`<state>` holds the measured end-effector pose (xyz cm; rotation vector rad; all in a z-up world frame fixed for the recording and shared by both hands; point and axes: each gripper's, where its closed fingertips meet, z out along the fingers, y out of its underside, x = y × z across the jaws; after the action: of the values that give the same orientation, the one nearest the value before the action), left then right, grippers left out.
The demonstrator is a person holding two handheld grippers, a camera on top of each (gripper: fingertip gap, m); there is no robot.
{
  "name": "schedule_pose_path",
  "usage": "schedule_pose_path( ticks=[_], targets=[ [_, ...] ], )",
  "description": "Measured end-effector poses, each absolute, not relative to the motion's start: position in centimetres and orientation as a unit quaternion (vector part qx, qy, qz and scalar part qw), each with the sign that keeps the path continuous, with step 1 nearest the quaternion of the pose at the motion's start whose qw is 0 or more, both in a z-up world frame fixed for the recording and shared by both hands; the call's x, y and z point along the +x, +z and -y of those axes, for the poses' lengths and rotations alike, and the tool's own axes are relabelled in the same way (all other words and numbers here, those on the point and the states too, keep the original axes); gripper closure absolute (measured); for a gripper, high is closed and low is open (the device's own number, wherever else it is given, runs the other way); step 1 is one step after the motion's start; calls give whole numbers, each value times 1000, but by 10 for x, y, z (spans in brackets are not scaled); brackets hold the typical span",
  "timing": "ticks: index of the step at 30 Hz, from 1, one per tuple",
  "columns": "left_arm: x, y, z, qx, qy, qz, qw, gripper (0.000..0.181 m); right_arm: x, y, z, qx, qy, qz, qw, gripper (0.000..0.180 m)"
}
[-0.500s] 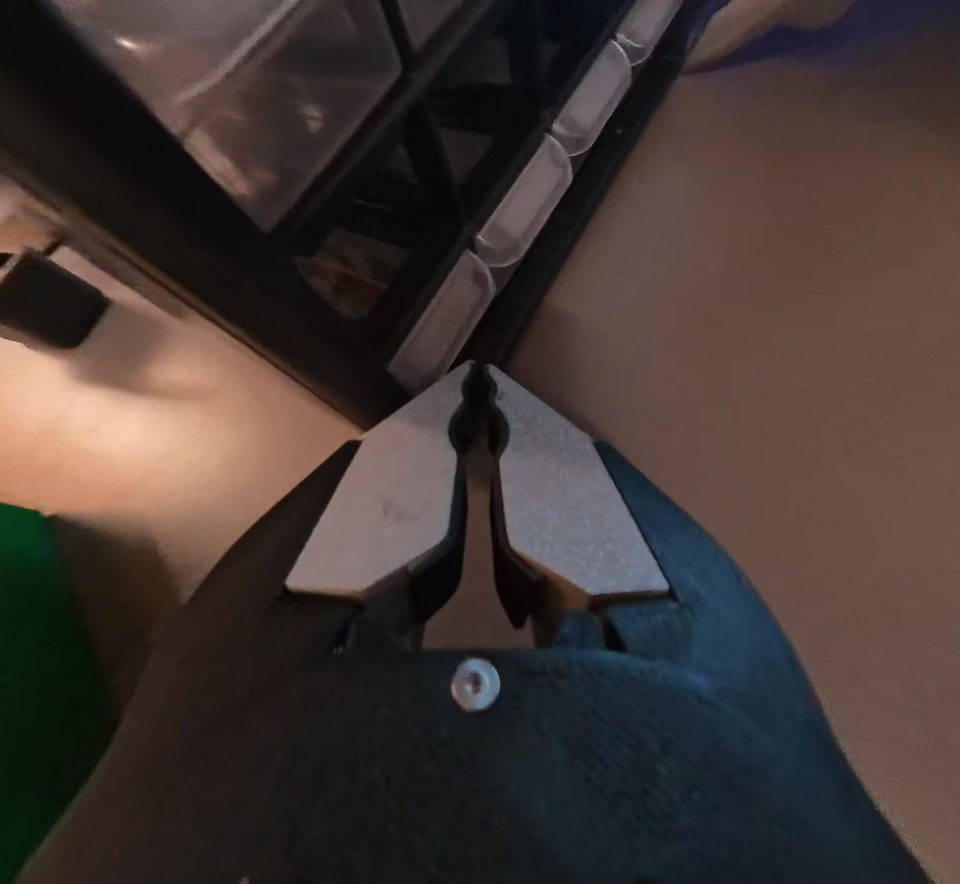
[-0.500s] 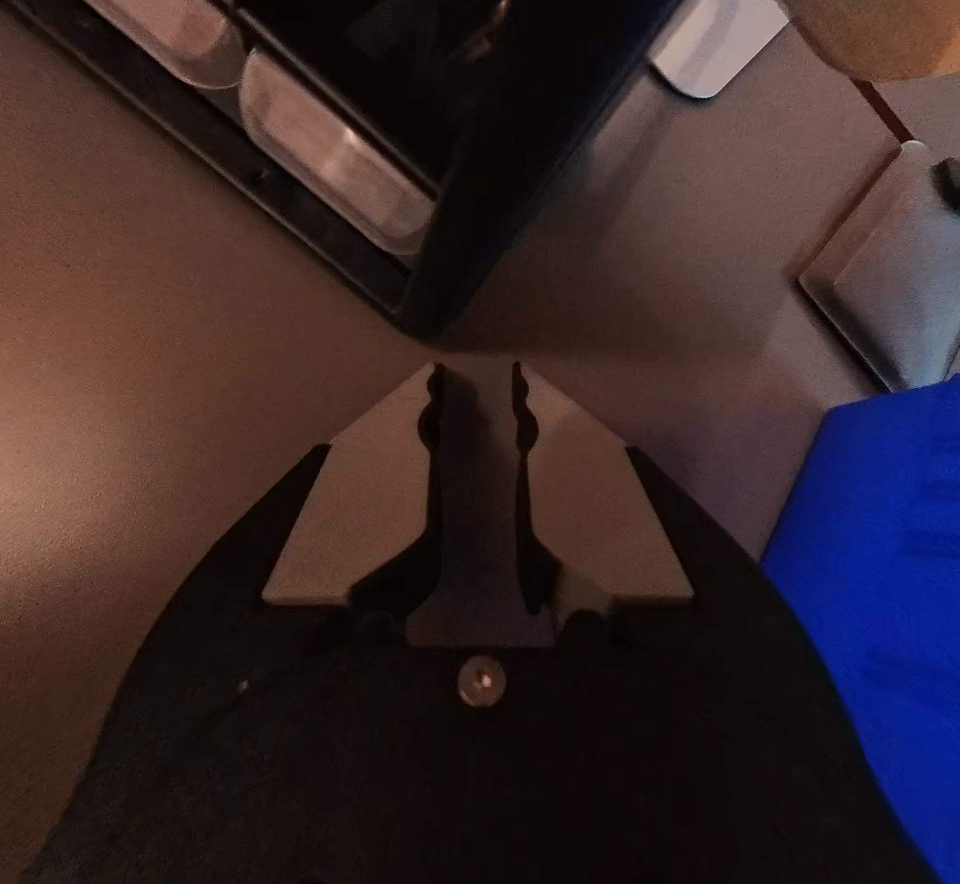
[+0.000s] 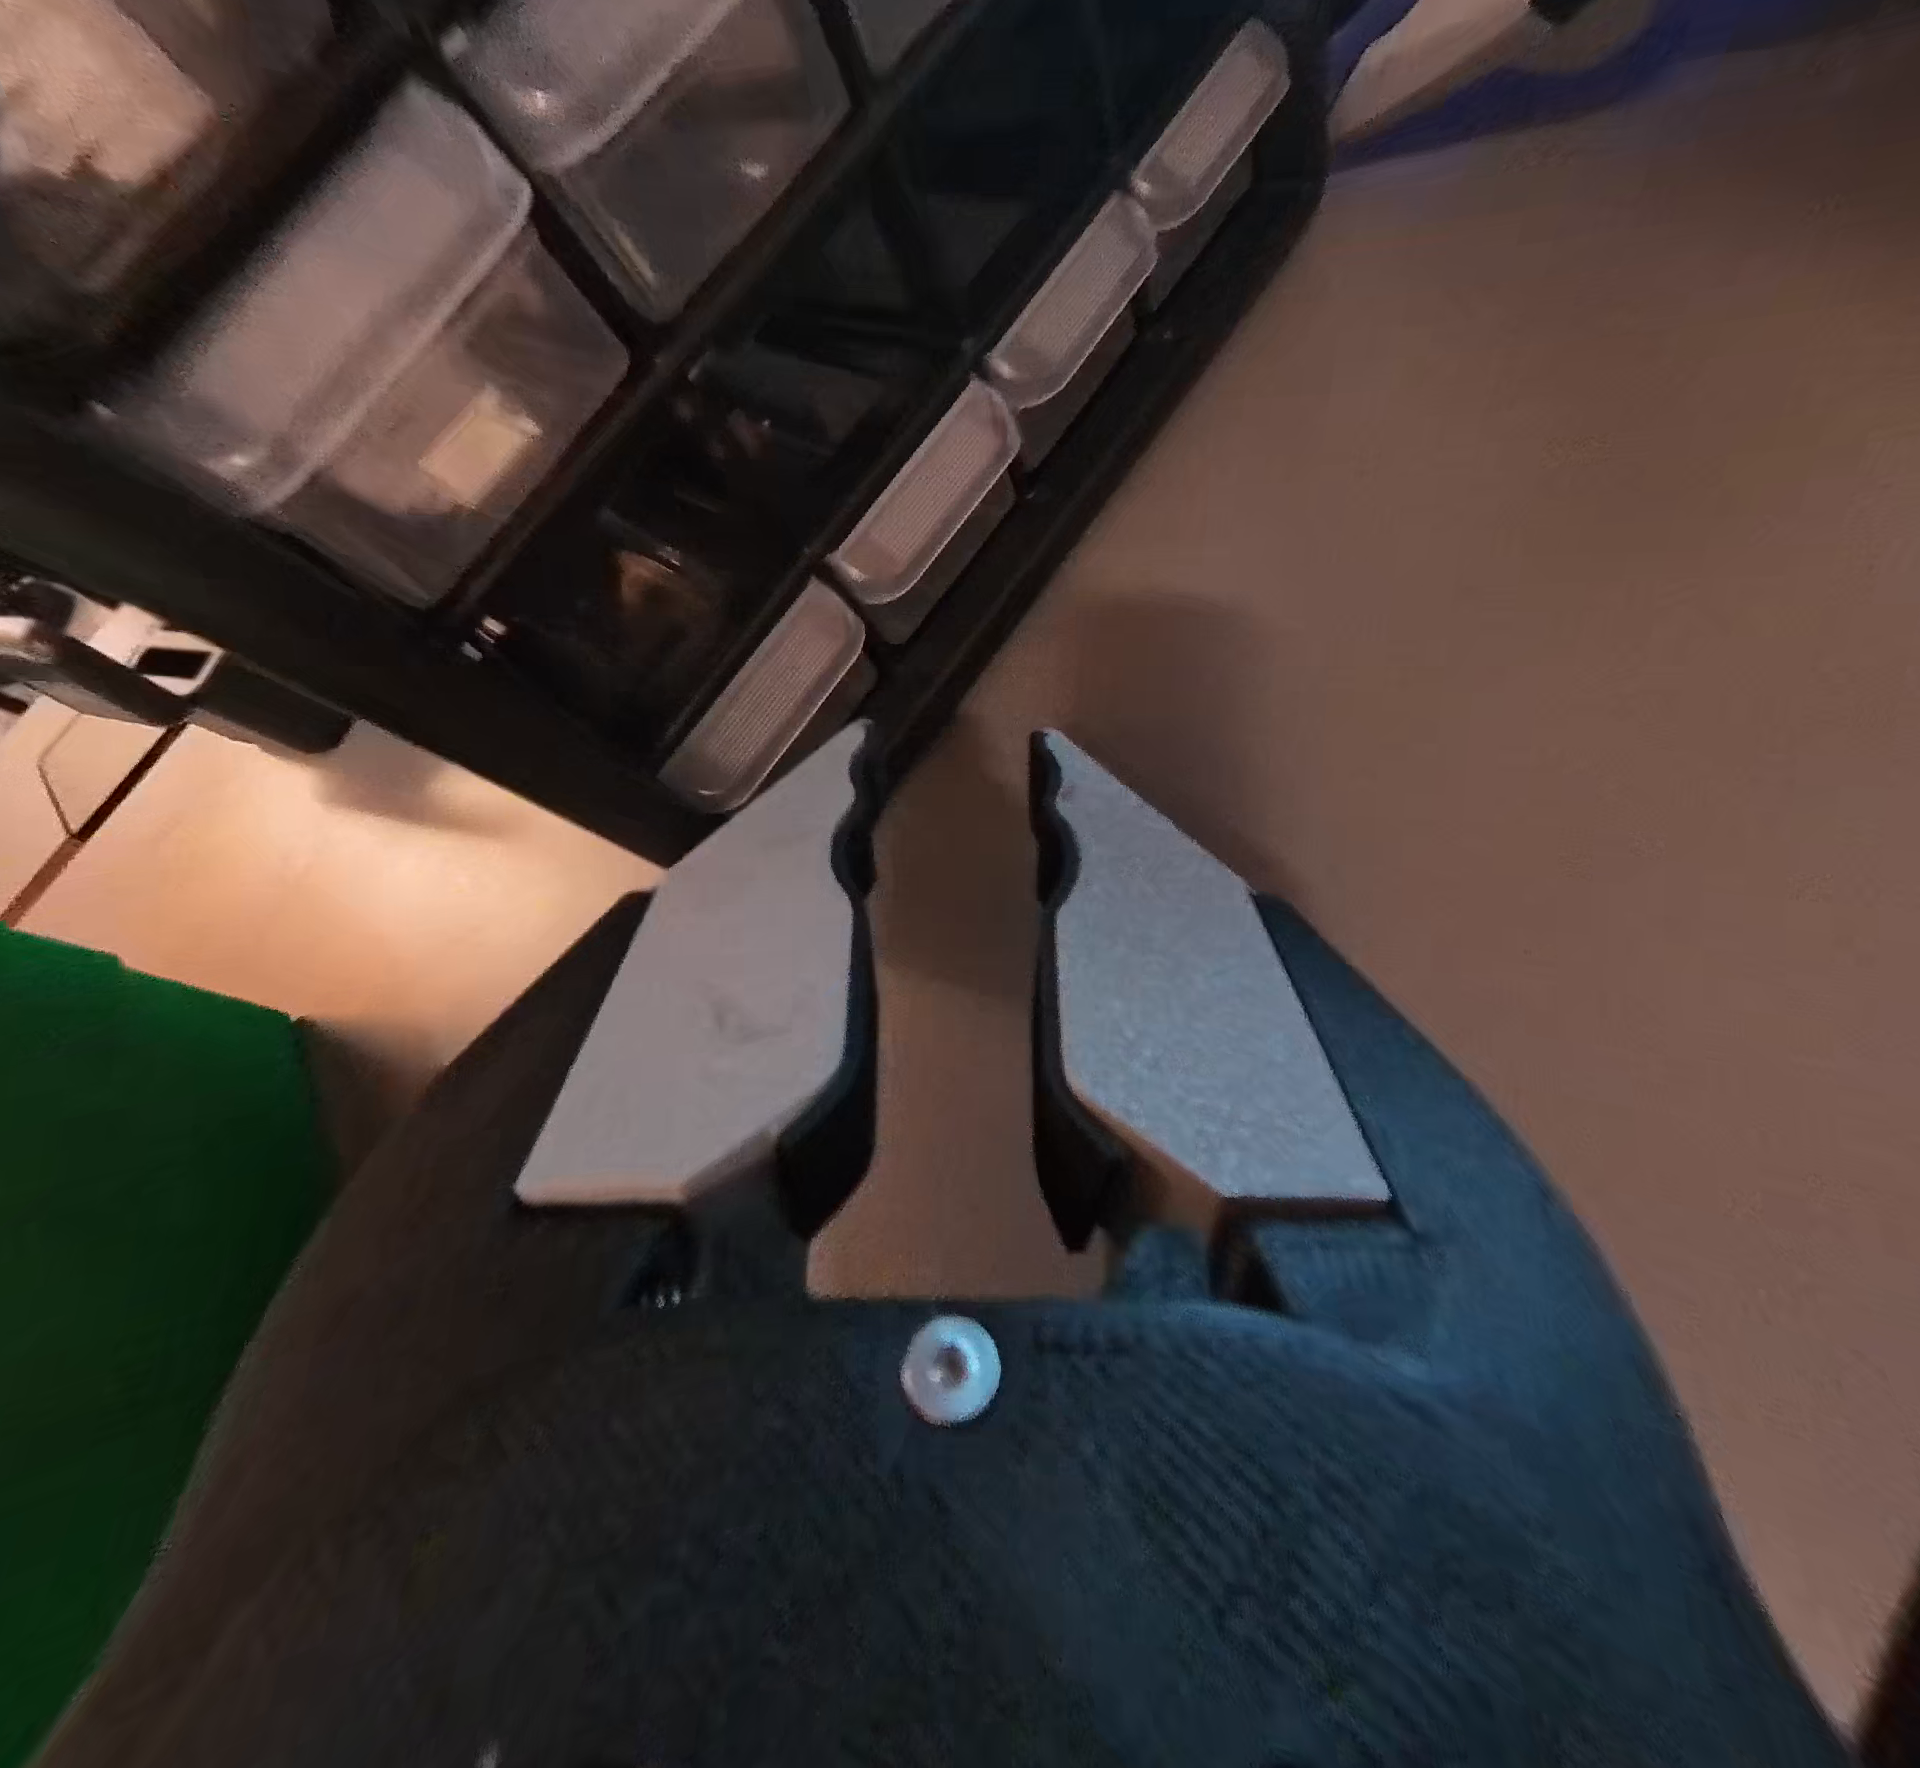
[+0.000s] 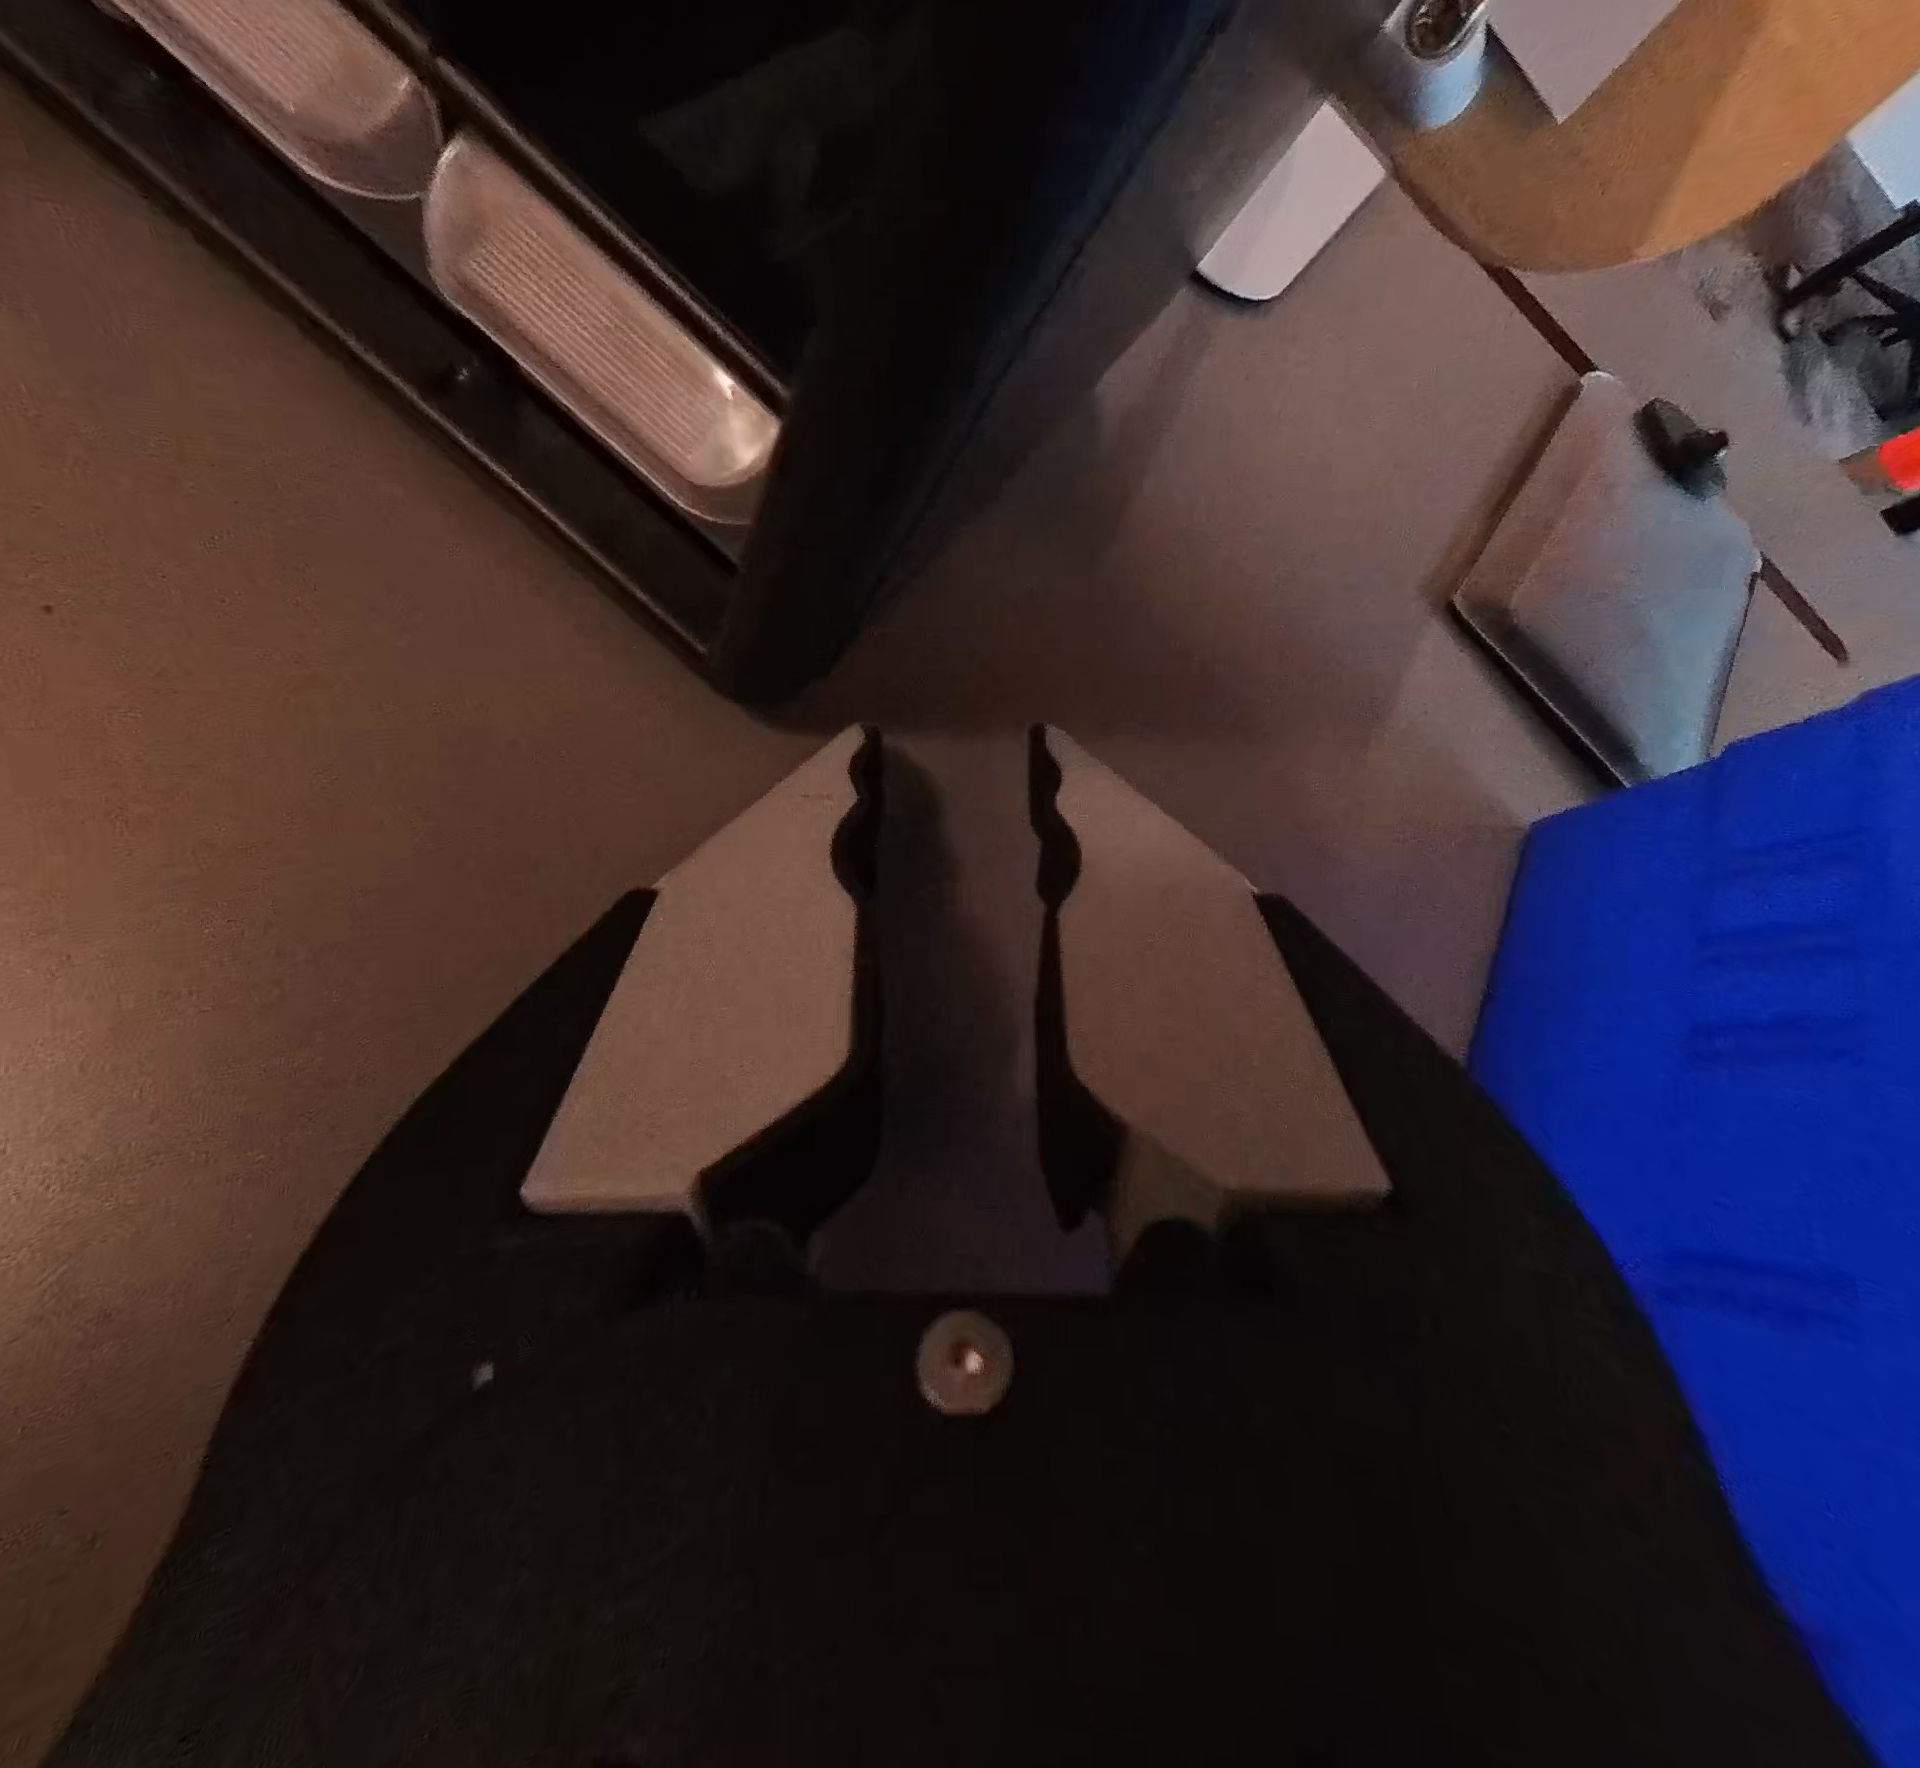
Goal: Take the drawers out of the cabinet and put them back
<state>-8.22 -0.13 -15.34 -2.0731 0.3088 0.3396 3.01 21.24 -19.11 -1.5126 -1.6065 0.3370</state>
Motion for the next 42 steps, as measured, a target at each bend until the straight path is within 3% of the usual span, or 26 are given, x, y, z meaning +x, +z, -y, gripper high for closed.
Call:
schedule_pose_path(
  ticks=[5,12,17,20,21,28,37,42],
  targets=[
    [-82,-118,34,-840,172,-108,503,146,40,-188,-222,-630,132,619,450,152],
    [-155,-89,118,-825,247,54,506,137,40,-179,-225,-643,198,592,444,147],
    [-203,-110,167,-839,317,131,422,127,42,-171,-224,-642,233,578,446,143],
    [-189,-132,155,-857,246,139,432,127,41,-173,-222,-641,237,584,438,141],
    [-182,-134,148,-854,227,141,447,111,41,-174,-222,-640,237,585,437,140],
    [-167,-127,121,-832,197,157,494,117,44,-170,-220,-635,250,585,439,140],
    [-143,-74,118,-771,192,165,584,120,43,-172,-211,-616,235,604,447,141],
    [-152,-69,134,-773,218,159,575,120,40,-173,-209,-612,228,610,450,138]
  ],
)
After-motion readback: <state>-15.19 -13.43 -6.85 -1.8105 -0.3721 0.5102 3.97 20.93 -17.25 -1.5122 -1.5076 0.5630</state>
